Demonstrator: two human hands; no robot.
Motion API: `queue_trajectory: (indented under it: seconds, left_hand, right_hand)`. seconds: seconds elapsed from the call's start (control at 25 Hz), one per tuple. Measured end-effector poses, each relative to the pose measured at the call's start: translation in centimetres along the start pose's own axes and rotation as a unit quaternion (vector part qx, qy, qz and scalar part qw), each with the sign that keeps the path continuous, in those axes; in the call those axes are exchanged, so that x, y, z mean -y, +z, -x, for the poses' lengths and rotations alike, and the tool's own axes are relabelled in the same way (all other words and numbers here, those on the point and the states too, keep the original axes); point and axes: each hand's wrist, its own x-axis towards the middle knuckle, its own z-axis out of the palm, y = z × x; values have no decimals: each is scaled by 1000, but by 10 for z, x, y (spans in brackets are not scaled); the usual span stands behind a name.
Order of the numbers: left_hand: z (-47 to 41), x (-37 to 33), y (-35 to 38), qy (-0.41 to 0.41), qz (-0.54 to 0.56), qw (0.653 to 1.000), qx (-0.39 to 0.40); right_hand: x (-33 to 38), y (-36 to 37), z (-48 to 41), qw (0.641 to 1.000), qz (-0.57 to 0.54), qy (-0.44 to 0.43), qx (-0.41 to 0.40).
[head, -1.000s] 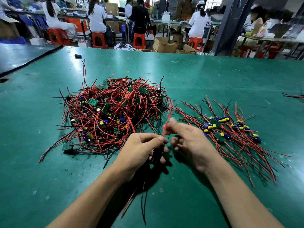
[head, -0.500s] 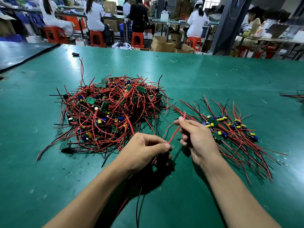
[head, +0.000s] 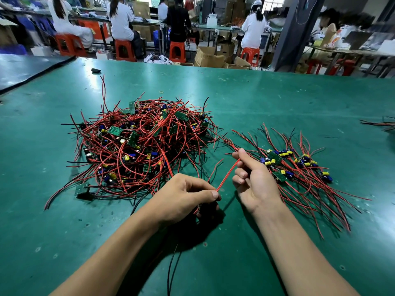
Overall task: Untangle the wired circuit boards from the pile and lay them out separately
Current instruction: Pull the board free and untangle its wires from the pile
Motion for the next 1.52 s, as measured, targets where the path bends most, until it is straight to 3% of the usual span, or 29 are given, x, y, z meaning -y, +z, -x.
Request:
queue_trajectory:
  seconds: [0.16,0.32,0.52,0.68,0.8,0.92,1.08,1.24,1.28,1.36,1.44,1.52]
  left_hand:
    - [-1,2,-2,-9,46,999,-3]
    - [3,5,-3,-25,81,996,25]
    - [0,2,6,-37,167,983,-62]
    - [-8,-5,7,-47,321,937,-128]
    - [-7,-11,2,-58,397,907,-128]
    - [-3,-15,0,-55,405,906,-109]
    - [1,-16,0,-37,357,928,-101]
    - [-1,-31,6,-52,333,941,-31]
    - [-5,-37,8,-67,291,953,-45]
    - [-13,-34,7,-34,88,984,-150]
    - [-6,-13,2,110,-112,943,-292]
    - [4,1,-7,130,-200,911,-335]
  right_hand:
    - [2,0,0,998,-54,28,27]
    - [19,-12,-8,992,-124,22,-5]
    - [16,-14,-7,999,-39,15,13]
    - [-2,-3,3,994,85,17,68]
    - [-9,-1,9,981,156,3,114]
    - [-13,2,17,970,189,1,152]
    - [-15,3,24,951,241,-76,180]
    - [-20,1,26,868,415,-217,166]
    - [-20,0,25,849,437,-250,160]
    - [-17,-2,21,831,447,-302,137]
    - [-8,-9,15,813,477,-317,103]
    - [3,-18,7,761,580,-281,69]
